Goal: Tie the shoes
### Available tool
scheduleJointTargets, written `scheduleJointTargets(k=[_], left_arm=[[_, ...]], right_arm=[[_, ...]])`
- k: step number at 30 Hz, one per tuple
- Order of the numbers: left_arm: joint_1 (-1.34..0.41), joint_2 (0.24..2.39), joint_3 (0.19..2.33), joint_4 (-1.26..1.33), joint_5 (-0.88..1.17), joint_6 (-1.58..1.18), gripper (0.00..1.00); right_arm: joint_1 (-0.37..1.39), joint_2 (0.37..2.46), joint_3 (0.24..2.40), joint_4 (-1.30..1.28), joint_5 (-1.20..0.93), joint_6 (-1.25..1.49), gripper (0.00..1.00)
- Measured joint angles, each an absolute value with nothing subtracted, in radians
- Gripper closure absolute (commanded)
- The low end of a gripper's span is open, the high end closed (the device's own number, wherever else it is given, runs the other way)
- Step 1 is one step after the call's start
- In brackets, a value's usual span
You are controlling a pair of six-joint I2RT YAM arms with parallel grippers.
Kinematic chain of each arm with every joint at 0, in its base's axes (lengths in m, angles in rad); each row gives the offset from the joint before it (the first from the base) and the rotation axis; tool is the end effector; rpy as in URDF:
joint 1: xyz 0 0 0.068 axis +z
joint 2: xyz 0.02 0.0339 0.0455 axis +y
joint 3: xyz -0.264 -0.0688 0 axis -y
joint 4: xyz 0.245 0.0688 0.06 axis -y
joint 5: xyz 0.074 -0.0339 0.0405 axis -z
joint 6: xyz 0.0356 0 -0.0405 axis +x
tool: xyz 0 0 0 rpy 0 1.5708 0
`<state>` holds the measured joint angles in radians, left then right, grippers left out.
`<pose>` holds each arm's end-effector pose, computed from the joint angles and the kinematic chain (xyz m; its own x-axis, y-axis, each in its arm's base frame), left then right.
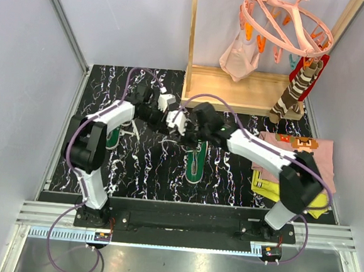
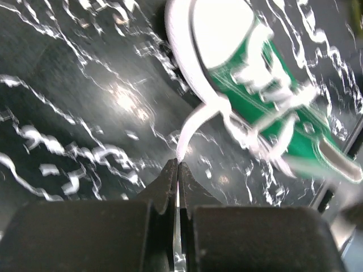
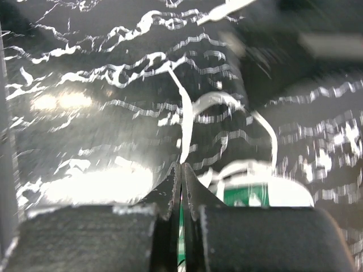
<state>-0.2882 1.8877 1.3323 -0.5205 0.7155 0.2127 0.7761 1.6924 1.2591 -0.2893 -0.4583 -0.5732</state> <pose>0.3673 -0.1332 0.1974 -0.7164 0.3786 -0.5861 0.6798 0.5680 -0.4640 0.2595 0.2768 0.2571 0.0726 -0.6102 -0.7889 -0.9827 0.0912 -0.1610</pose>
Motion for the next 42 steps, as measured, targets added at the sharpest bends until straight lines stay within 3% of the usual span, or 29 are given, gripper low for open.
scheduleJointTargets(k=[15,28,32,37,42], left_arm=[[-0.390,1.566,0.965,-0.612,0.696,0.339,1.00],[-0.433,1.519,0.900,-0.656,0.551,0.440,1.00],[-0.433,1.529,0.900,-0.656,0.531,0.472,0.94],[-0.433,1.548,0.903,-0.656,0.523,0.500,0.65],[-0.416,1.501,0.905,-0.636,0.572,0.496,0.57]], right_arm=[[0.620,1.380,0.962,-0.383,-0.426,-0.264,1.00],[0.599,1.319,0.892,-0.419,-0.464,-0.165,1.00],[0.586,1.319,0.892,-0.419,-0.464,-0.151,1.00],[0.586,1.327,0.904,-0.422,-0.464,-0.138,1.00],[0.586,1.330,0.955,-0.456,-0.465,-0.138,1.00]])
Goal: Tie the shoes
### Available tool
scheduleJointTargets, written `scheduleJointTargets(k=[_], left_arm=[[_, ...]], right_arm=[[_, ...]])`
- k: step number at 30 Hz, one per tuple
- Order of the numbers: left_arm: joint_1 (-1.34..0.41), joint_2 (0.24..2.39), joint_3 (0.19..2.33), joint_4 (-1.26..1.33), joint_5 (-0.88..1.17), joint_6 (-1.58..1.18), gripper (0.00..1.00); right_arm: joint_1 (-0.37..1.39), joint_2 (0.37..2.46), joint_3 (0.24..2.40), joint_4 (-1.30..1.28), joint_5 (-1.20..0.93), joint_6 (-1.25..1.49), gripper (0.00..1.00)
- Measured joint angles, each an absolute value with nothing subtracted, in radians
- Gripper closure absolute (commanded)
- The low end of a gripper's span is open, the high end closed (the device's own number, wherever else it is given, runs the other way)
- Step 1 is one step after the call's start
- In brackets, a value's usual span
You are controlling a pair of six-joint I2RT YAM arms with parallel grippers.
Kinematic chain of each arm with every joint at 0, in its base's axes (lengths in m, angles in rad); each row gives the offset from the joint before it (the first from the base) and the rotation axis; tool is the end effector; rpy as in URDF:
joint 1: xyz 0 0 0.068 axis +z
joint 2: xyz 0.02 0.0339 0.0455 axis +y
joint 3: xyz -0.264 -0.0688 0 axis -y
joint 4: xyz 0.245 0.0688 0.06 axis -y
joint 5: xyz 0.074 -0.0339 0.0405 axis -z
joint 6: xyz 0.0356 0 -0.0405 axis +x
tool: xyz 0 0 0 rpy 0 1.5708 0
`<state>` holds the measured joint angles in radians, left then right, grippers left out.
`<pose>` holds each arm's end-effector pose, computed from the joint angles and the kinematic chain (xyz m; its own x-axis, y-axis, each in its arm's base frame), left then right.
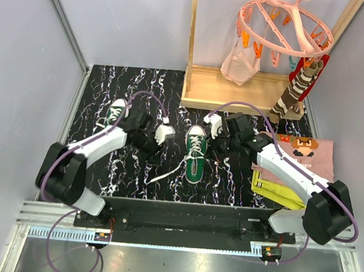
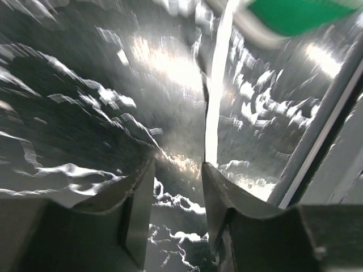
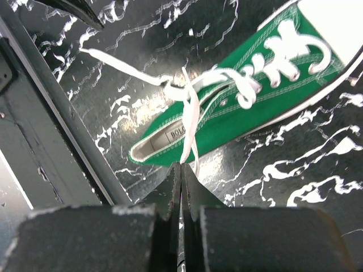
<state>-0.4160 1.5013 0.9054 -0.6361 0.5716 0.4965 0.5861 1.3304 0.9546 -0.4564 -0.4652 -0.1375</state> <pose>0.2416 -0.1278 0.1910 -0.5183 0.6670 -0.5353 0.8544 0.4310 -0.2903 0.2230 0.1672 0.2576 -0.5080 -0.4843 -0.7124 -0.8233 0.5160 0.2363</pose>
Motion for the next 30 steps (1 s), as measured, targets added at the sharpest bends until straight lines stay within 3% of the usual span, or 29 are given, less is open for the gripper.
scheduleJointTargets(k=[6,15,30], left_arm=[[-0.418,1.390,0.925,-0.468,0.655,0.375,0.58],[-0.509,1.615,1.035,-0.266,0.698,0.095,0.58],[-0.540,1.733,1.140,-0.220,0.730,-0.017,0.57]], right_arm=[[0.586,1.337,0.989,-0.478,-0.466,-0.135,1.00],[0.586,1.391,0.990,-0.523,-0.462,-0.110,1.00],[0.586,1.391,0.991,-0.522,-0.429,-0.085,1.00]])
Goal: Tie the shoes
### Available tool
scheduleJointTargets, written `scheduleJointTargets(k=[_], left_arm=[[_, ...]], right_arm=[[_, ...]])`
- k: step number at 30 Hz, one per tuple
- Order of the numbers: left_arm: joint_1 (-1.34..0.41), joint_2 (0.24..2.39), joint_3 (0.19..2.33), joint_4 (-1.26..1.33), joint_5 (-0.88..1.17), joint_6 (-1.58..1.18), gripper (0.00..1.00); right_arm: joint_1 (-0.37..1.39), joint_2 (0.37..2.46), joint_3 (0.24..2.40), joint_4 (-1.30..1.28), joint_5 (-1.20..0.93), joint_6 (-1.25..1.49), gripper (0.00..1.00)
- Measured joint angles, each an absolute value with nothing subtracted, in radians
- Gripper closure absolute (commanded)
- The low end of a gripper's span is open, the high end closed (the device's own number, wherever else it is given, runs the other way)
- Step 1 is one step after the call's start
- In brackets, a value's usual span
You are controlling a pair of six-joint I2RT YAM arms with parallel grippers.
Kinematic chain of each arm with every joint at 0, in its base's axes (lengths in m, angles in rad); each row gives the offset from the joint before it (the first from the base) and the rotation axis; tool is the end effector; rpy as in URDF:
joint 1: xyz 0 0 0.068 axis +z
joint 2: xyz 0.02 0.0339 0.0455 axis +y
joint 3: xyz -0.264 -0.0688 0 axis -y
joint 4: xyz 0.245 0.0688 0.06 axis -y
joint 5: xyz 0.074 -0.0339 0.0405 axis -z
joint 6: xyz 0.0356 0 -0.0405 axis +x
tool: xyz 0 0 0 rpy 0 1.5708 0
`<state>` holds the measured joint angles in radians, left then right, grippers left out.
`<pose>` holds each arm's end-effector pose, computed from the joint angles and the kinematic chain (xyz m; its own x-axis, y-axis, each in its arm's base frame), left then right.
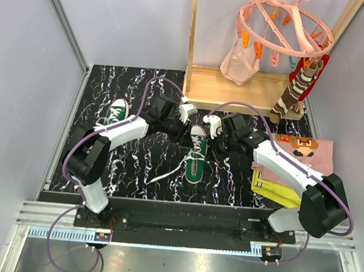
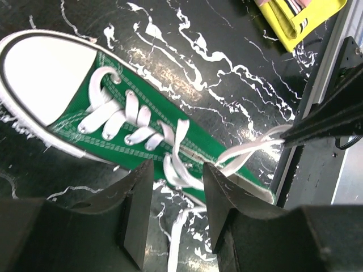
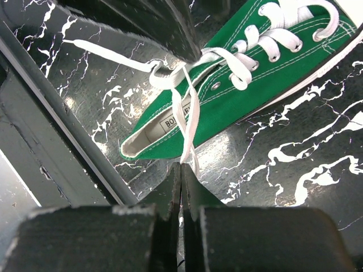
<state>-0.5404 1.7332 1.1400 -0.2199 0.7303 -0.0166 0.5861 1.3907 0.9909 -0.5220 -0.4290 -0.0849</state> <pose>0.3037 -0.2099 0.2138 -0.6357 0.3670 -0.6791 0.7660 0.4091 -0.4959 0.2301 0.1705 0.2484 -0.6009 -0.4915 -0.6303 -0.7662 0.5790 0.2789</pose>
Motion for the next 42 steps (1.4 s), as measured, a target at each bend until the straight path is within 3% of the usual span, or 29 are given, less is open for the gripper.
scheduleJointTargets(k=[7,15,22,30,42], left_arm=[[-0.555,1.775,1.161,-0.216,0.731,-0.028,0.62],[-0.556,1.798,1.179,-0.225,0.730,-0.027,0.79],[-0.556,1.813,1.196,-0.249,0.731,-0.023,0.75],[-0.556,1.819,1.203,-0.266,0.734,-0.019,1.00],[-0.556,1.806,1.202,-0.252,0.747,-0.028,1.00]], right_arm=[[0.586,1.391,0.991,-0.522,-0.426,-0.081,1.00],[0.586,1.391,0.991,-0.522,-0.426,-0.081,1.00],[0.586,1.391,0.991,-0.522,-0.406,-0.081,1.00],[0.586,1.391,0.991,-0.522,-0.401,-0.081,1.00],[0.586,1.456,1.032,-0.521,-0.402,-0.081,1.00]])
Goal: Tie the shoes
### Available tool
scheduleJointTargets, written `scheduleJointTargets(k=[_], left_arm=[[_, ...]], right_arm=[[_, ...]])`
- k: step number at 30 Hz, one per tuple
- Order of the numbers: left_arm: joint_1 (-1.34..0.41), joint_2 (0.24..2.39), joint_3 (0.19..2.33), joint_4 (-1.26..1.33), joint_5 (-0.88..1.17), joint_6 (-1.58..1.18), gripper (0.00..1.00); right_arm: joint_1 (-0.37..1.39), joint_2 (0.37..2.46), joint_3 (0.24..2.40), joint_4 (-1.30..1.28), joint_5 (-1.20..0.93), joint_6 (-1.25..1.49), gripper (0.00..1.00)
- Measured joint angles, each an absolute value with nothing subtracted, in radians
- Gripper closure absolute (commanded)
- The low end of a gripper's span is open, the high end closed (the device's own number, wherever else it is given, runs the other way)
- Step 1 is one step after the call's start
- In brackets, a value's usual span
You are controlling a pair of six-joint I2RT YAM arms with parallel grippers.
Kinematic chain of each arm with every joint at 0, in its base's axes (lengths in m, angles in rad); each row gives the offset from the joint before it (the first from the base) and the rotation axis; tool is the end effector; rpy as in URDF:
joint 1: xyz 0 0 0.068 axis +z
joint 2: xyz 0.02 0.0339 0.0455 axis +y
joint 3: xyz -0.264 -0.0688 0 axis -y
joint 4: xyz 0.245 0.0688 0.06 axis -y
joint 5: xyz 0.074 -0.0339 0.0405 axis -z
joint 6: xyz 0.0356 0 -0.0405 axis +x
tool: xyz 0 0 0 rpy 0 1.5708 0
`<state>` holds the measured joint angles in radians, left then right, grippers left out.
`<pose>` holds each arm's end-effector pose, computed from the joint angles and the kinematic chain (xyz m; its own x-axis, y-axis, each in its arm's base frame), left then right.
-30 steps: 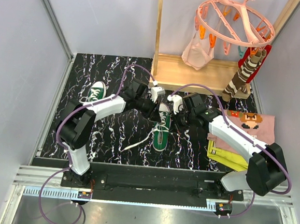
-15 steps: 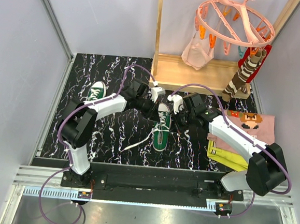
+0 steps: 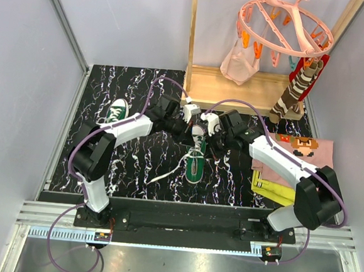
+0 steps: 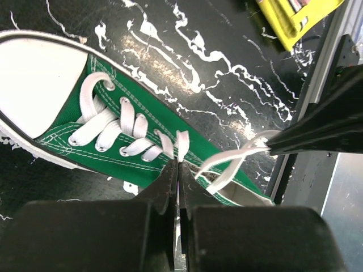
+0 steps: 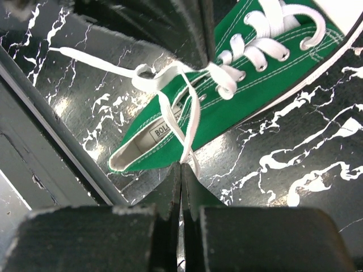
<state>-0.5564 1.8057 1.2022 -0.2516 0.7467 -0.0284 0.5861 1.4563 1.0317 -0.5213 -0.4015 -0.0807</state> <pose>0.3124 -0.2228 0.2050 -0.6623 0.3874 -0.6413 0.7476 0.3990 -0.5310 0.2425 0.1777 0.2429 -0.6171 -0.4988 -0.6087 -0.7518 0.6022 0.2688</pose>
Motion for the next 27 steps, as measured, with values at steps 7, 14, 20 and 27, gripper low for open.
scheduleJointTargets(k=[7,14,20,27], left_arm=[[-0.556,1.768,1.202,-0.238,0.756,-0.033,1.00],[-0.556,1.763,1.202,-0.236,0.756,-0.034,1.00],[-0.556,1.763,1.202,-0.236,0.755,-0.034,1.00],[-0.556,1.763,1.202,-0.237,0.755,-0.035,1.00]], right_arm=[[0.586,1.477,1.057,-0.522,-0.400,-0.076,1.00],[0.586,1.477,1.074,-0.534,-0.377,-0.086,1.00],[0.586,1.475,1.074,-0.570,-0.375,-0.100,1.00],[0.586,1.475,1.074,-0.577,-0.376,-0.111,1.00]])
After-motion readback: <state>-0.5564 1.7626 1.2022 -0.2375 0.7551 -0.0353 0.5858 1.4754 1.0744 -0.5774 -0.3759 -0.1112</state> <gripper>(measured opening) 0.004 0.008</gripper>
